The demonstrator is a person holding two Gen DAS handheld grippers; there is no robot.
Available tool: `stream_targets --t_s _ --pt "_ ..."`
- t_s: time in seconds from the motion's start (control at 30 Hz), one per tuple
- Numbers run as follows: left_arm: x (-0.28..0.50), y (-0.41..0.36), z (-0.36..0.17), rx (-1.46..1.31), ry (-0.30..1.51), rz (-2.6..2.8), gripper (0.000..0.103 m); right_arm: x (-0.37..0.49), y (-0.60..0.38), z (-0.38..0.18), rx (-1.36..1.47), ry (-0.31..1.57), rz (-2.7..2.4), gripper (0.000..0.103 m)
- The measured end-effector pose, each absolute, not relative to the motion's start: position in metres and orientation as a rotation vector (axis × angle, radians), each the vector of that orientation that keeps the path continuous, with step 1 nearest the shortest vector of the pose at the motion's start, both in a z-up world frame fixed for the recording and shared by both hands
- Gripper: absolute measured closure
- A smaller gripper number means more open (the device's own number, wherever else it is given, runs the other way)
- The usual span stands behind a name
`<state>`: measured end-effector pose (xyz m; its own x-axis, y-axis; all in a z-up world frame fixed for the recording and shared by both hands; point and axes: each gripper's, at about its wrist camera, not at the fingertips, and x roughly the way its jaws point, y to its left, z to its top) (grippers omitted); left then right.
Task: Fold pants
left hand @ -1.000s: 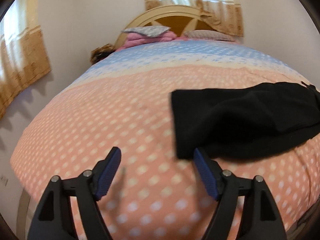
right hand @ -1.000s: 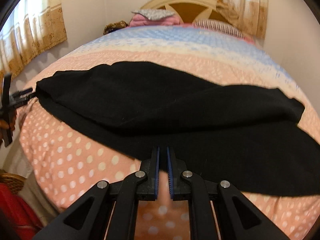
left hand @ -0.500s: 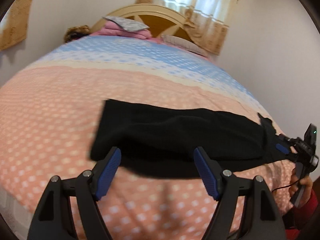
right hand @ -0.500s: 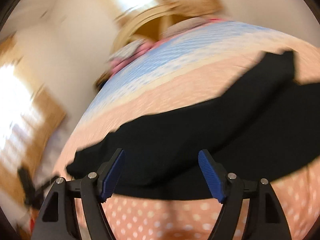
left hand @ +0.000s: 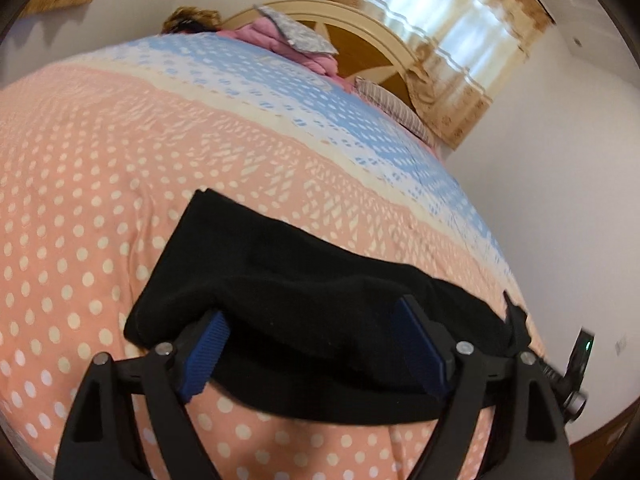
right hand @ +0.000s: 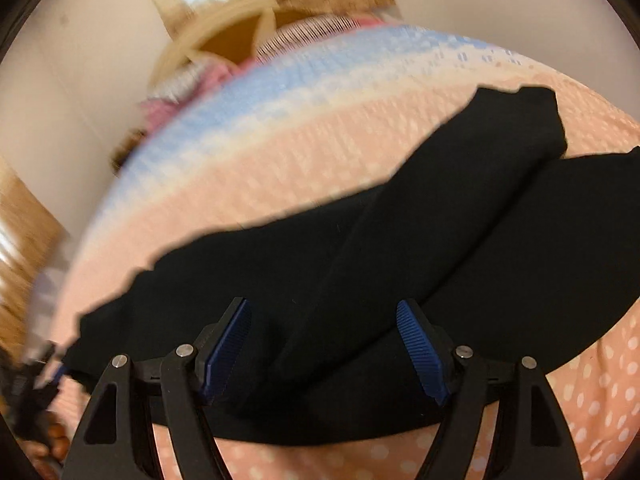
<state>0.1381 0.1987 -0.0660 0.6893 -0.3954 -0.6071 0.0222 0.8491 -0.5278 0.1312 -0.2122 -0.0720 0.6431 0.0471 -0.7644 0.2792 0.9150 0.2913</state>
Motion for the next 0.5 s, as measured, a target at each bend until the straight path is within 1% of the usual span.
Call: stream_targets --t_s 0.03,0.07,0.1,0.13,0.2,0.3,0.4,0.5 --pt "0.138 0.199 -0.068 -0.516 0.784 -0.238 0.017 0.127 -0.212 -0.075 0.387 0.844 -0.144 0.027" --pt "0.138 0.2 -0.069 -0.505 0.786 -0.224 0.017 0.123 -0.211 -0.073 0.37 0.821 -0.14 0.033" --pt "0.139 0.201 -0.07 -0.497 0.787 -0.216 0.017 0.12 -0.21 -0.071 0.345 0.8 -0.127 0.067" --pt "0.139 0.202 -0.071 -0.496 0.787 -0.213 0.017 0.116 -0.212 -0.074 0.334 0.804 -0.115 0.1" --pt "0.139 0.207 -0.071 -0.526 0.783 -0.215 0.017 0.115 -0.227 -0.079 0.398 0.83 -0.069 0.1" --pt "0.137 0.214 -0.072 -0.585 0.771 -0.213 0.017 0.098 -0.248 -0.079 0.498 0.814 -0.057 0.1" --pt "0.136 0.214 -0.072 -0.604 0.769 -0.219 0.017 0.077 -0.253 -0.073 0.508 0.762 -0.067 0.1" --pt "0.136 0.211 -0.073 -0.609 0.762 -0.213 0.017 0.068 -0.252 -0.075 0.48 0.767 -0.089 0.1"
